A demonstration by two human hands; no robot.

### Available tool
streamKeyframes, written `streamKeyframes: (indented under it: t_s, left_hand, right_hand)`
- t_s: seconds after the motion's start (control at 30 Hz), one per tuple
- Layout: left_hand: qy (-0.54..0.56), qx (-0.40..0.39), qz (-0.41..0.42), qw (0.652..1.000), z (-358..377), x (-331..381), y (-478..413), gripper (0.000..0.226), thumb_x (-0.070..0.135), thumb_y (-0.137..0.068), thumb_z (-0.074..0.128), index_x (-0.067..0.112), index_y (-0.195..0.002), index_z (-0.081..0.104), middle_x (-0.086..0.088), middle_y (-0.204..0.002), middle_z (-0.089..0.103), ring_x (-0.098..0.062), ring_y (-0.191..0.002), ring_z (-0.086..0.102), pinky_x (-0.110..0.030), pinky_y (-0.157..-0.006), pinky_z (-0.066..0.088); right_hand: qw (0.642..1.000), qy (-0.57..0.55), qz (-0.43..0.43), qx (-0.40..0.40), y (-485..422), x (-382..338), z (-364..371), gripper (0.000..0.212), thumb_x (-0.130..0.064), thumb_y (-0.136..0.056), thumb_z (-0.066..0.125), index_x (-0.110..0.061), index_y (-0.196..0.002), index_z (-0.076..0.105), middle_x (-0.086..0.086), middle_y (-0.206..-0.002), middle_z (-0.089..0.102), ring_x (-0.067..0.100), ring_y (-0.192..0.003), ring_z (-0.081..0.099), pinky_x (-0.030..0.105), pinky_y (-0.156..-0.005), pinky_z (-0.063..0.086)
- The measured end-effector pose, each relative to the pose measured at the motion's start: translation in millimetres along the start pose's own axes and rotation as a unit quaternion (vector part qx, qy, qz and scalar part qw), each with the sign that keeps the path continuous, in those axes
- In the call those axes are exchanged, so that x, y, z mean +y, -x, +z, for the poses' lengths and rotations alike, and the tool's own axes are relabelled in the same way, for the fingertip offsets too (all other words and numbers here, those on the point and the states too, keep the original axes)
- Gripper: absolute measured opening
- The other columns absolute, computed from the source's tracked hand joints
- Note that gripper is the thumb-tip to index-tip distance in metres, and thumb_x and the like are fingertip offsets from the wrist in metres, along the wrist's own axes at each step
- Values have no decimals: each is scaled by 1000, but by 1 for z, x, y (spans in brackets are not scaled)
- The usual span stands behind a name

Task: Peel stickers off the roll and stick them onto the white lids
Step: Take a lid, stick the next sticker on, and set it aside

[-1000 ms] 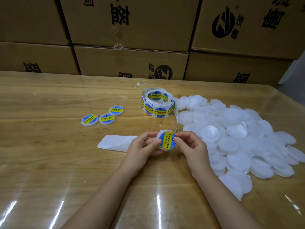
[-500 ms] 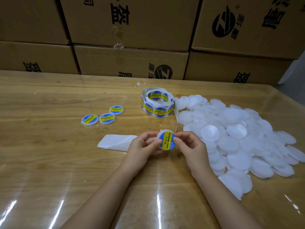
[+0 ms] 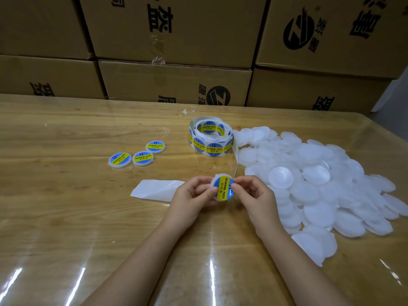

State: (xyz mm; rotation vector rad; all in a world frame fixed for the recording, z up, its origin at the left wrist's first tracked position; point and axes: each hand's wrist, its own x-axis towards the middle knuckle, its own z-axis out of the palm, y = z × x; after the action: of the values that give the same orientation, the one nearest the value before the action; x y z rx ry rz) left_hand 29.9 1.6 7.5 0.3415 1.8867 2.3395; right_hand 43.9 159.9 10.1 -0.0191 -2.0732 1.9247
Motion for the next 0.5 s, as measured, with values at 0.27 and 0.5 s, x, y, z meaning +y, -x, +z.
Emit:
streamKeyframes:
  t_s: [0.27, 0.5]
  left_hand:
    - [-13, 1, 3, 1000, 0, 0, 1, 17, 6, -86, 62, 18, -98, 65, -4, -88, 75, -17, -83, 71, -23, -67, 55]
    - [-12, -9, 12, 1000, 0, 1, 3, 17, 14, -78, 69, 21, -95, 68, -6, -91, 75, -19, -85, 71, -32, -75, 58]
  right_hand:
    - [1000, 15, 2, 4, 0, 0, 0, 20, -9, -83, 70, -27, -78, 68, -11, -73, 69, 4, -65, 56, 11, -62, 45]
    - [1000, 18, 2, 6, 0, 1, 0, 21, -7, -83, 69, -27, -77, 67, -12, -71, 68, 2, -63, 54, 10, -60, 44]
